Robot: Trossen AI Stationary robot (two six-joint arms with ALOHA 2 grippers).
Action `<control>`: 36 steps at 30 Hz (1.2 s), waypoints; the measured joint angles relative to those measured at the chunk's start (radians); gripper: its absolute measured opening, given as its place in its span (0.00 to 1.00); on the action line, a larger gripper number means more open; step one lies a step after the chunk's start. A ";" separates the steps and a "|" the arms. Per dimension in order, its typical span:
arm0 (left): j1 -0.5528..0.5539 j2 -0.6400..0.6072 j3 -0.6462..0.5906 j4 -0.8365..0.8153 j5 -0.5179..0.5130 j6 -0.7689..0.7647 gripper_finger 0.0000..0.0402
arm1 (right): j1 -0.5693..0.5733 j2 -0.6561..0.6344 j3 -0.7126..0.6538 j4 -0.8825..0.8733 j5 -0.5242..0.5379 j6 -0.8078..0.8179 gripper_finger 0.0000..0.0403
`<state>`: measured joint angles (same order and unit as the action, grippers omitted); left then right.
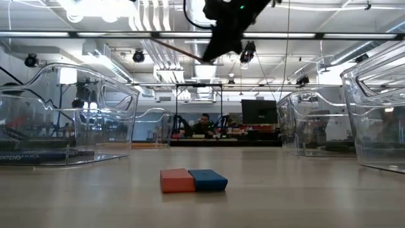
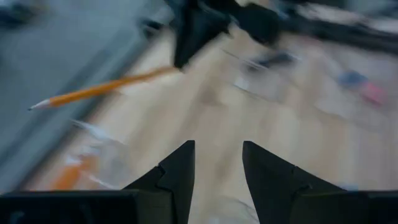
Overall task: Sort crayons/erasers/pens/pencils in bins
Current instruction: Put the pencil into the top left transparent bin
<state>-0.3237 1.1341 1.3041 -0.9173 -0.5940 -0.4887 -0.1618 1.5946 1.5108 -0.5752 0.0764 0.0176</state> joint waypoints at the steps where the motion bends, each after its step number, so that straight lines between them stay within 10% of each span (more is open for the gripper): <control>1: 0.006 -0.002 0.000 0.001 -0.060 0.000 0.30 | -0.033 0.009 0.000 0.058 -0.044 -0.019 0.03; 9: 0.163 -0.008 -0.024 0.140 -0.262 0.094 0.30 | -0.176 0.042 0.000 0.196 -0.164 -0.131 0.03; 22: 0.601 -0.039 -0.344 0.955 0.466 0.260 0.30 | -0.313 -0.044 0.000 0.229 -0.213 -0.201 0.03; 31: 0.696 -0.038 -0.673 1.611 0.492 0.081 0.30 | -0.323 -0.056 0.000 0.427 -0.323 -0.148 0.03; 36: 0.703 -0.049 -0.744 1.680 0.495 -0.008 0.30 | -0.324 -0.057 0.000 0.369 -0.320 -0.148 0.03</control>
<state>0.3798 1.0855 0.5598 0.7628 -0.0986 -0.4965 -0.4854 1.5375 1.5108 -0.2063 -0.2436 -0.1303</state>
